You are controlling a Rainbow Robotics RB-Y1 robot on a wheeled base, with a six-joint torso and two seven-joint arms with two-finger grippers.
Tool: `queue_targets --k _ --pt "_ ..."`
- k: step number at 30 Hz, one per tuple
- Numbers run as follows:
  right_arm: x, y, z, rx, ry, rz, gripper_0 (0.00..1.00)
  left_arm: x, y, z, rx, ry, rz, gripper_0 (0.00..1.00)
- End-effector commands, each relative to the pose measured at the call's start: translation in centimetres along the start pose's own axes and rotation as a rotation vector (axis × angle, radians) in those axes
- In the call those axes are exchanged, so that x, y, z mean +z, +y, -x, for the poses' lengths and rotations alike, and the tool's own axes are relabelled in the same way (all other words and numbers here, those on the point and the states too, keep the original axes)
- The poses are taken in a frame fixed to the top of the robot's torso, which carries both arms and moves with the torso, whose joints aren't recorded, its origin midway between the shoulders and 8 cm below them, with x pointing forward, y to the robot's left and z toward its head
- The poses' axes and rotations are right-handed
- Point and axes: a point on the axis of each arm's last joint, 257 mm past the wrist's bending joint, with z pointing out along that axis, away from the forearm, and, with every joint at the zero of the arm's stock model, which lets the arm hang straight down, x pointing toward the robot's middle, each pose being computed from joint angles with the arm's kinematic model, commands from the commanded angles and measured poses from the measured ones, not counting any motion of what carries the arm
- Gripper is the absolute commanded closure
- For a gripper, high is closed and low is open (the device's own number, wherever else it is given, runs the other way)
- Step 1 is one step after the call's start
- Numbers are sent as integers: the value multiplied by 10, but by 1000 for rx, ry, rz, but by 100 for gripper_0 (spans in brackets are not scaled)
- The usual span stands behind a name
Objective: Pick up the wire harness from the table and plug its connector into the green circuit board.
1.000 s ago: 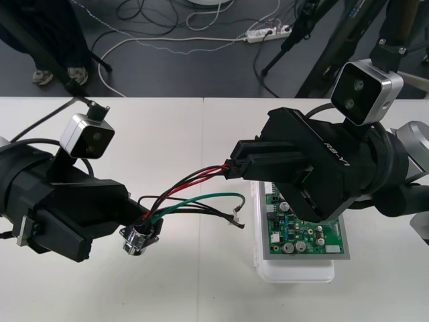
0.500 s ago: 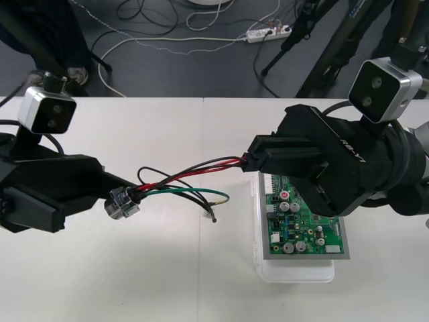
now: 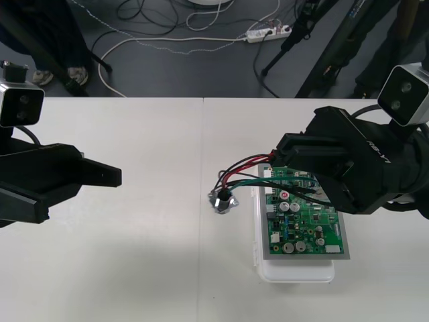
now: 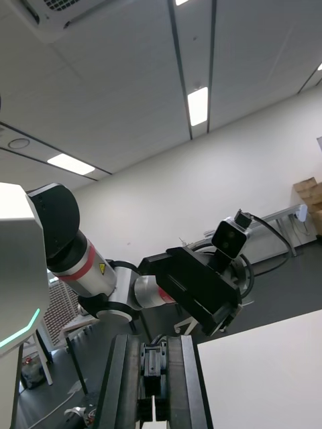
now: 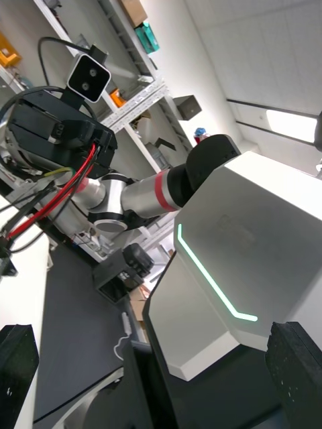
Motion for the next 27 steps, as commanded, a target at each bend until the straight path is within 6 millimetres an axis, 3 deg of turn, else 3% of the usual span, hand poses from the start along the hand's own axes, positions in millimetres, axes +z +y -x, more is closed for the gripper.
queue_targets --k 1,6,20,27 --pt "-9 9 10 -106 26 -7 100 -6 -5 -6 136 19 25 0" --pt "-16 3 10 -125 40 -46 100 -13 5 8 161 -38 86 0" --pt "-39 -17 7 -242 136 -156 100 -60 48 31 331 -98 254 0" --pt "-38 -26 2 -302 172 -211 100 -65 58 44 399 -69 290 0"
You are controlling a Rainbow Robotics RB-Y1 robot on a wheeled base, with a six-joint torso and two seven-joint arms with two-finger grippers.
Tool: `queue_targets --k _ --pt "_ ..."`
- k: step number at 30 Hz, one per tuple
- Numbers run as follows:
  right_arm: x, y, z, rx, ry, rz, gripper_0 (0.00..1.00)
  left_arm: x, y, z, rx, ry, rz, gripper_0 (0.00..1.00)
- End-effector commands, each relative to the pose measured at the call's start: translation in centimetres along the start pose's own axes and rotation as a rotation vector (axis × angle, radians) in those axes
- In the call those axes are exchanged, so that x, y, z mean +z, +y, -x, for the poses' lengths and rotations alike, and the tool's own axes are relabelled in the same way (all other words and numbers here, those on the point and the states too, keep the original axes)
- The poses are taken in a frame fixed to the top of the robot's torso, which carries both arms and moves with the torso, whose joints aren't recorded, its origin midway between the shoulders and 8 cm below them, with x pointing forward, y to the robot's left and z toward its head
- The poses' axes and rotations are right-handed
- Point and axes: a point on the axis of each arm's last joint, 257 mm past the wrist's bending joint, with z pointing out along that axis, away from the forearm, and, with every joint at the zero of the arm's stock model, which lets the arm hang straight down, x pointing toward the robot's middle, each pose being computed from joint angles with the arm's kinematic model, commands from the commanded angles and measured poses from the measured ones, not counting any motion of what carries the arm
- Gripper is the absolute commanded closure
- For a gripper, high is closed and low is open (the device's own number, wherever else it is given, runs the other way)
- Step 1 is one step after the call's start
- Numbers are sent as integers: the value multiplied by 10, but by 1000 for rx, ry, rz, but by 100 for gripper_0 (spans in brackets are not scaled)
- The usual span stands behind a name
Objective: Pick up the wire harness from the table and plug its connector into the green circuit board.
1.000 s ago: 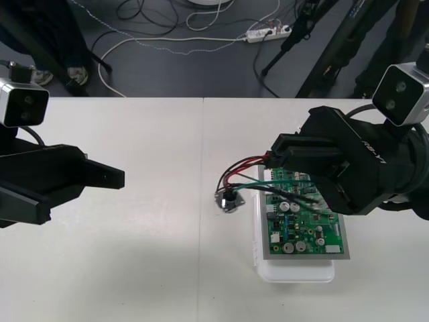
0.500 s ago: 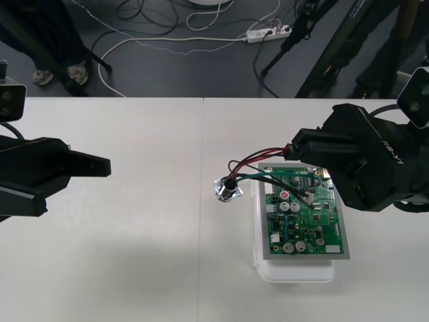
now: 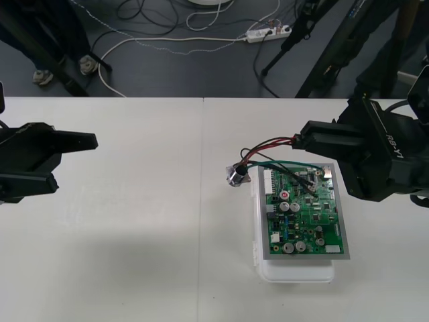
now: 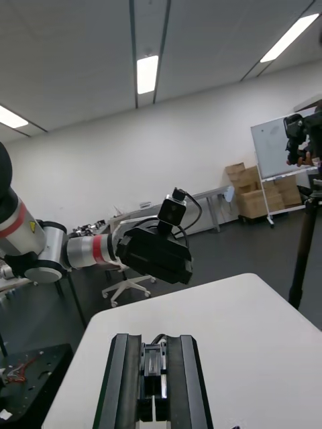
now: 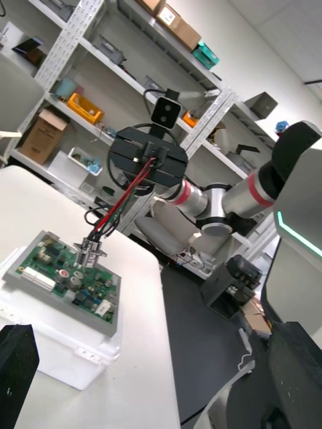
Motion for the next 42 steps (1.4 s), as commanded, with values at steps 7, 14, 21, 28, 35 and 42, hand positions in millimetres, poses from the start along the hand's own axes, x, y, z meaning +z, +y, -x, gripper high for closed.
queue_targets --k 7,14,21,28,35,42 --pt "8 -5 -6 -194 88 -61 100 12 27 37 153 25 67 0" --pt "16 -6 -14 -262 132 -71 100 35 34 47 189 28 43 0" --pt "25 0 -20 -288 147 -54 100 60 40 54 210 8 17 0" --pt "35 0 -30 -314 151 -47 100 80 44 55 263 7 2 0" --pt "47 2 -39 -294 146 -44 100 98 43 46 303 23 -33 0" --pt "55 5 -39 -273 125 -37 100 111 42 34 343 44 -61 0"
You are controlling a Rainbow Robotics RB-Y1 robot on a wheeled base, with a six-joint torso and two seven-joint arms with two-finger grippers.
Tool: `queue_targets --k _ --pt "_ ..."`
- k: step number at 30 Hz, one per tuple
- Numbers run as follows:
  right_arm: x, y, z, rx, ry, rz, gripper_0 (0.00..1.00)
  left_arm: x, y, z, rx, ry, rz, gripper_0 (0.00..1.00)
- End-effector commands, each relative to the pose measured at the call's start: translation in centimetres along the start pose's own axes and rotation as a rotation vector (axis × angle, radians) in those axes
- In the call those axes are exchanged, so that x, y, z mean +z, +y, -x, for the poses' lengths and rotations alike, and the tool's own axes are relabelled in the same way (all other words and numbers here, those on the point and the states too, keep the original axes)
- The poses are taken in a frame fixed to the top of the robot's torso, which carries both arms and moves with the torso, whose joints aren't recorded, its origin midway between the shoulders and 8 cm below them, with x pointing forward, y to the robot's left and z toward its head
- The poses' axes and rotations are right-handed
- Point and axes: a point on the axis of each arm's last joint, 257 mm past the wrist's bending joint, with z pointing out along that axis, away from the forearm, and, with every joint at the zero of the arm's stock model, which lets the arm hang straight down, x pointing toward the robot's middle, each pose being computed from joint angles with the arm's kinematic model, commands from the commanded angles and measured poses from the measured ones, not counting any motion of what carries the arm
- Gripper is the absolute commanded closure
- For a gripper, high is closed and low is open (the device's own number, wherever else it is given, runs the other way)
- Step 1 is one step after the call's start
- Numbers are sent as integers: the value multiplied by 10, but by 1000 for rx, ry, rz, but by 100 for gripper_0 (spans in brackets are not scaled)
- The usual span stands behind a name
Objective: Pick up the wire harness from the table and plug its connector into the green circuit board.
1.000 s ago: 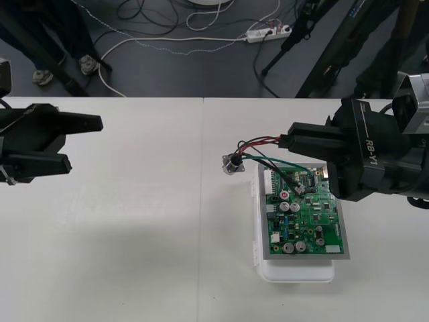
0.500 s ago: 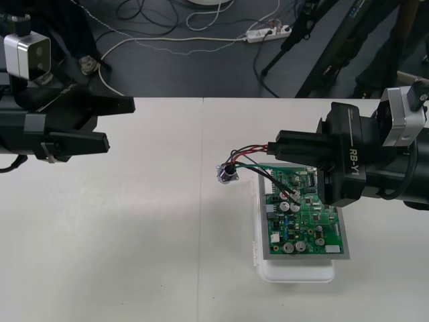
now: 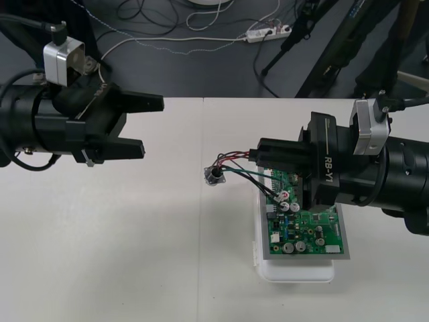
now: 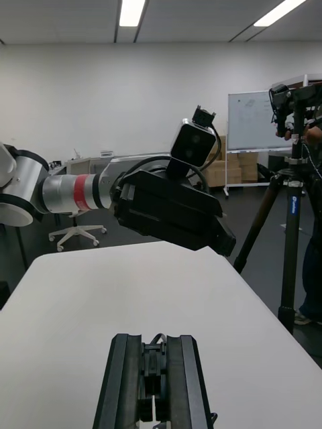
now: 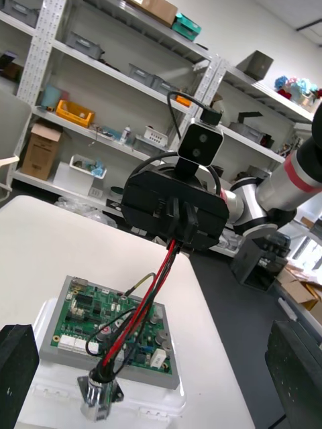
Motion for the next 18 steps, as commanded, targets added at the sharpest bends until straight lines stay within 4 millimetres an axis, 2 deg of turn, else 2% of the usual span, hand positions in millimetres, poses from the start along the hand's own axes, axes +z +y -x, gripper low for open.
queue_targets --k 1,12,18 --pt "17 11 18 -65 -45 39 100 22 5 10 133 -7 -15 0" --pt "24 15 15 -45 -41 54 100 40 3 -7 217 23 -42 0" --pt "28 17 13 -44 -39 57 100 56 0 -8 235 2 -67 0"
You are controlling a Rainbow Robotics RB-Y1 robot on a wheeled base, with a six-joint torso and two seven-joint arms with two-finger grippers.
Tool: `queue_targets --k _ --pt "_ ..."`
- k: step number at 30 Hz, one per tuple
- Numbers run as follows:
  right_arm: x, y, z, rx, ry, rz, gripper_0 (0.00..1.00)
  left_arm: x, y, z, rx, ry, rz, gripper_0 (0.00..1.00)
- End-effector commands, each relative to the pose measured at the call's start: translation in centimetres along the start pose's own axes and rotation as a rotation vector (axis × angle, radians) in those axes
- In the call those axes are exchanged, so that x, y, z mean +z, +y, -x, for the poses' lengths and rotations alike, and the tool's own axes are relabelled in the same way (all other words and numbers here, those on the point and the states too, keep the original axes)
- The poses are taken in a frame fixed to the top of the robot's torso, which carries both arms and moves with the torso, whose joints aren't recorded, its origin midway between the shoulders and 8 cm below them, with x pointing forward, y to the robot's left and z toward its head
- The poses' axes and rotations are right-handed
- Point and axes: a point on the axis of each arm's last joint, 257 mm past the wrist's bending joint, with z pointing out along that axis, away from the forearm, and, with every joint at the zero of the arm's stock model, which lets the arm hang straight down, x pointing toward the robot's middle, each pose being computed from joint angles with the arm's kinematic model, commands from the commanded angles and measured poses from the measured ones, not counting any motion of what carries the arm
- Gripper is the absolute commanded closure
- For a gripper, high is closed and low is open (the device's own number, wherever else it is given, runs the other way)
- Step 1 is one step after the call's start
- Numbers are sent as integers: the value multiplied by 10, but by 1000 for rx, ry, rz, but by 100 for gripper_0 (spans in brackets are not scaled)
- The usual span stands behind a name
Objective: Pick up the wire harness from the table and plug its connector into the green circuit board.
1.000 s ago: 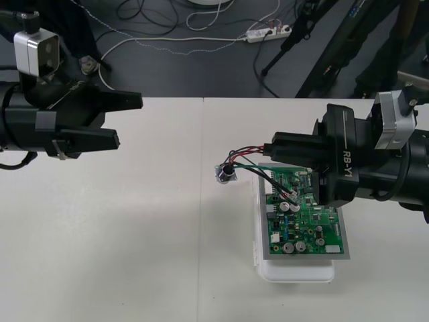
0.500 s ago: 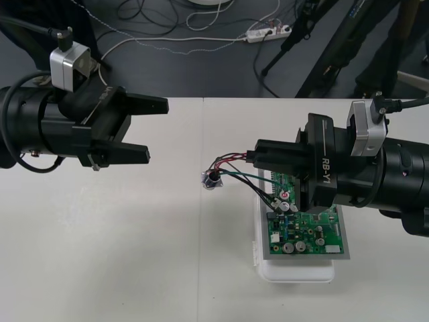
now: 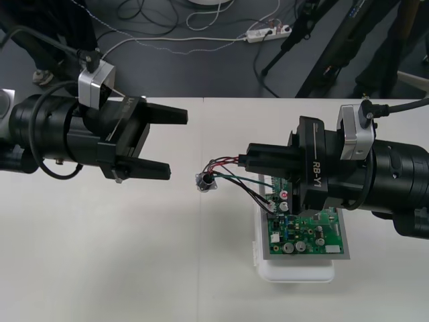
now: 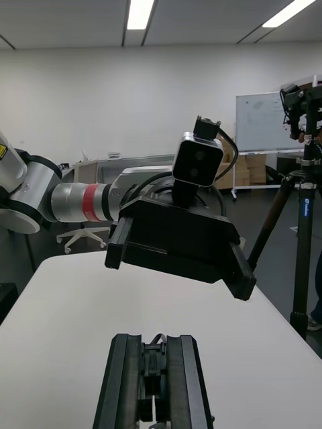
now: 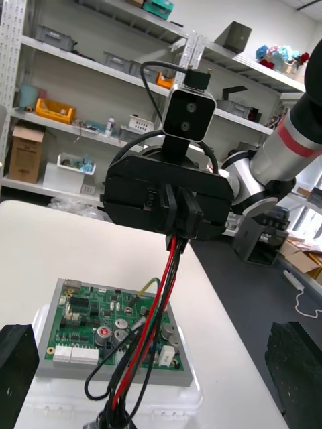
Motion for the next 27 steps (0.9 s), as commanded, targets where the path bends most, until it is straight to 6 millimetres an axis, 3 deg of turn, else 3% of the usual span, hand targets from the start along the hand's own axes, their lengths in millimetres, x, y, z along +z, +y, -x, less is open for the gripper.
queue_targets --k 1,16,27 --pt "16 8 16 -46 -33 31 100 28 9 15 132 -27 -7 0" --pt "20 7 18 -72 -35 30 100 53 2 3 202 -35 -42 0" --pt "22 4 20 -75 -43 21 100 65 -5 6 228 -69 -67 0"
